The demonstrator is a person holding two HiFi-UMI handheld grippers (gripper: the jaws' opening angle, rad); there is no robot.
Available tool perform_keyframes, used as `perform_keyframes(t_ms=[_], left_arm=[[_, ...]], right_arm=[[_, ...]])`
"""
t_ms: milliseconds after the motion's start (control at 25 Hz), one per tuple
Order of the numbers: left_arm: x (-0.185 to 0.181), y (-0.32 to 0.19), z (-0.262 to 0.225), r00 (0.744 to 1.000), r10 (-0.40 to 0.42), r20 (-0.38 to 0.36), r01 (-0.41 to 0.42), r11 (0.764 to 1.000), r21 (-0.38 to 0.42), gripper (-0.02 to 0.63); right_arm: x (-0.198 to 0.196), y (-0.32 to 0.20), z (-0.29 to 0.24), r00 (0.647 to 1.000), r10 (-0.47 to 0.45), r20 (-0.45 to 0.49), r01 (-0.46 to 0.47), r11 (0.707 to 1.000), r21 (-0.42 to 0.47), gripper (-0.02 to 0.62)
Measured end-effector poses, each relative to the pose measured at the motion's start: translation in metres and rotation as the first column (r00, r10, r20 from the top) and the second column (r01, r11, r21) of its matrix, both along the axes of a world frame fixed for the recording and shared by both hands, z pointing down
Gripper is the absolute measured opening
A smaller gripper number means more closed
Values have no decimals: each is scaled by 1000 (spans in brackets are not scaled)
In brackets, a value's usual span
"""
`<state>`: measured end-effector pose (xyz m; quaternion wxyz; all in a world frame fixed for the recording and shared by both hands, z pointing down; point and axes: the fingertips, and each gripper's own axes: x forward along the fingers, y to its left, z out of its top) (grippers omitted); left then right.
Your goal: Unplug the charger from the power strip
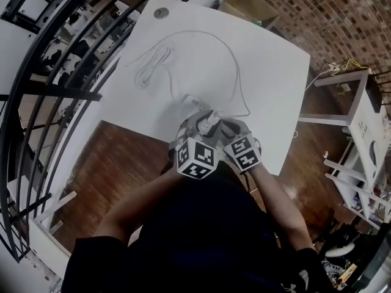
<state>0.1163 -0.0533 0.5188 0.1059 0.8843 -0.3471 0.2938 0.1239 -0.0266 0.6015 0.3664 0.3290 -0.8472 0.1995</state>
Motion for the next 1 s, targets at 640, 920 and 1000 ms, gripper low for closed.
perform_keyframes(t_ms=[640,920,1000], left_arm=[[-137,-29,22,971,-220,98,224,974,-29,144],[-194,-34,46,945,-261,197,273,961,-36,144],[-201,-37,49,941,-270,203,284,958,-39,143]], right_arm=[[4,-1,-1,1000,12,-23,-12,1000,25,109],[4,-2,0,999,23,-23,-23,1000,14,110],[4,-2,0,999,26,-25,-25,1000,11,110]])
